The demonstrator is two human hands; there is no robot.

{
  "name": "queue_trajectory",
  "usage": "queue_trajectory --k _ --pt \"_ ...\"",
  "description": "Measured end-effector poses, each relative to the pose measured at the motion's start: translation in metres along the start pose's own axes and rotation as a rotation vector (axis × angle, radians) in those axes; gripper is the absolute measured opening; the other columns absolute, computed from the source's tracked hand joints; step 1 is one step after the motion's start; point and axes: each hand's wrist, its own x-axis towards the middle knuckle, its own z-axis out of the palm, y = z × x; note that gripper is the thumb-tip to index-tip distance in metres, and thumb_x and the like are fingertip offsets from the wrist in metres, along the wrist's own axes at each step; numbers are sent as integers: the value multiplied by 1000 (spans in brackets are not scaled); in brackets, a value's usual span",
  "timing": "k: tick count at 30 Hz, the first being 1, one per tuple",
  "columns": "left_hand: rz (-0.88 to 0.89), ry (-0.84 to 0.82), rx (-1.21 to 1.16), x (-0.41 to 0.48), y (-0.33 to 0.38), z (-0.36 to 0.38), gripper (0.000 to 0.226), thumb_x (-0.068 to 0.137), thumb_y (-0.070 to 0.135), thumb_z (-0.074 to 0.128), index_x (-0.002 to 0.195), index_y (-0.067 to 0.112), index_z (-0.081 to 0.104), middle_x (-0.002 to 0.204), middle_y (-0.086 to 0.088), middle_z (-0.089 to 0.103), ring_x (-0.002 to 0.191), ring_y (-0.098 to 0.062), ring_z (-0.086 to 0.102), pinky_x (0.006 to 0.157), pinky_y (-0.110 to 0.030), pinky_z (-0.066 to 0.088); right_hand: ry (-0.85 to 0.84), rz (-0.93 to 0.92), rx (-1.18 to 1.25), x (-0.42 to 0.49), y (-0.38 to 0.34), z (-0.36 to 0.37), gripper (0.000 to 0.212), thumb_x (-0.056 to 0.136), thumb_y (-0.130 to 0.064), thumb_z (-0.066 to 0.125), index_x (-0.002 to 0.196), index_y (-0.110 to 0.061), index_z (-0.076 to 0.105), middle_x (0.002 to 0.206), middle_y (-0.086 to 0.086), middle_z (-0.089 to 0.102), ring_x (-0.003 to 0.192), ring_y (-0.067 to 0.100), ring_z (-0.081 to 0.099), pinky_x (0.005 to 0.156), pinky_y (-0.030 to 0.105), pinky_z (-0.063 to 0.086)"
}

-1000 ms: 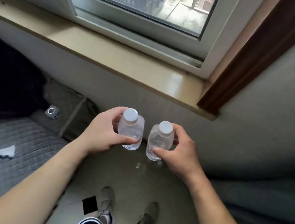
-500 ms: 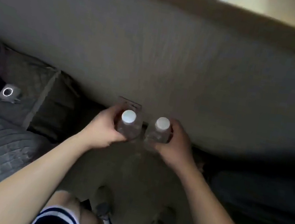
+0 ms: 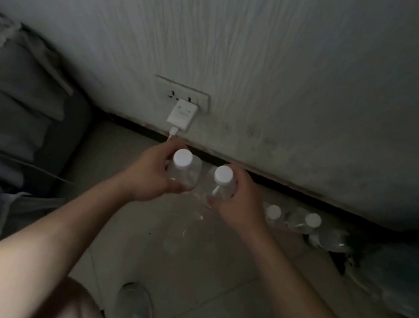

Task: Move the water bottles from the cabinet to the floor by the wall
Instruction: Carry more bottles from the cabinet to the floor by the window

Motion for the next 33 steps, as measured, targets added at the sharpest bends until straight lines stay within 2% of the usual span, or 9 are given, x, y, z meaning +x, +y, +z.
queue_trajectory --k 5,9,12,17,22,25,28,33 --pt "-21 -25 149 16 -42 28 69 65 19 86 126 26 54 115 9 61 104 -11 59 84 -27 48 -11 37 -34 17 34 33 63 69 -24 84 123 -30 53 119 -11 59 105 7 54 85 24 43" --pt "-45 -6 184 18 -64 48 67 67 19 86 125 28 52 114 10 56 105 -12 56 83 -27 43 -46 53 -42 21 55 46 59 73 -24 81 123 -32 51 115 -16 53 102 4 51 84 23 40" --pt "-54 -9 188 24 -79 60 63 66 20 86 118 30 53 112 9 59 103 -15 58 83 -30 46 -43 62 -73 26 68 56 56 75 -26 79 121 -36 50 119 -13 56 105 6 55 83 24 42" --pt "-109 -63 177 29 -94 71 61 70 16 85 119 30 51 110 12 54 103 -12 54 82 -28 42 -18 29 -91 28 85 73 52 75 -25 81 119 -33 53 118 -11 57 105 7 56 85 23 44" --pt "-111 -72 162 37 -103 79 61 68 14 85 119 26 53 113 6 58 104 -16 56 83 -30 43 2 8 -105 31 95 88 41 76 -23 77 110 -30 55 113 -5 60 100 11 59 87 31 50" --pt "-123 -65 174 40 -105 83 62 70 14 84 120 27 51 110 9 55 100 -13 52 81 -28 40 11 42 -132 36 100 97 35 75 -33 74 104 -34 55 107 -9 61 93 7 61 83 33 55" --pt "-113 -57 161 43 -107 84 58 70 14 83 116 28 51 107 10 54 100 -13 54 79 -27 40 -1 63 -154 42 107 105 38 72 -41 72 105 -34 54 104 -10 61 91 5 62 81 34 57" --pt "-120 -44 160 47 -110 84 59 70 12 82 118 24 52 108 8 56 99 -13 53 81 -28 41 12 60 -114 45 107 105 36 75 -34 74 105 -30 56 105 -7 61 93 9 61 81 31 54"
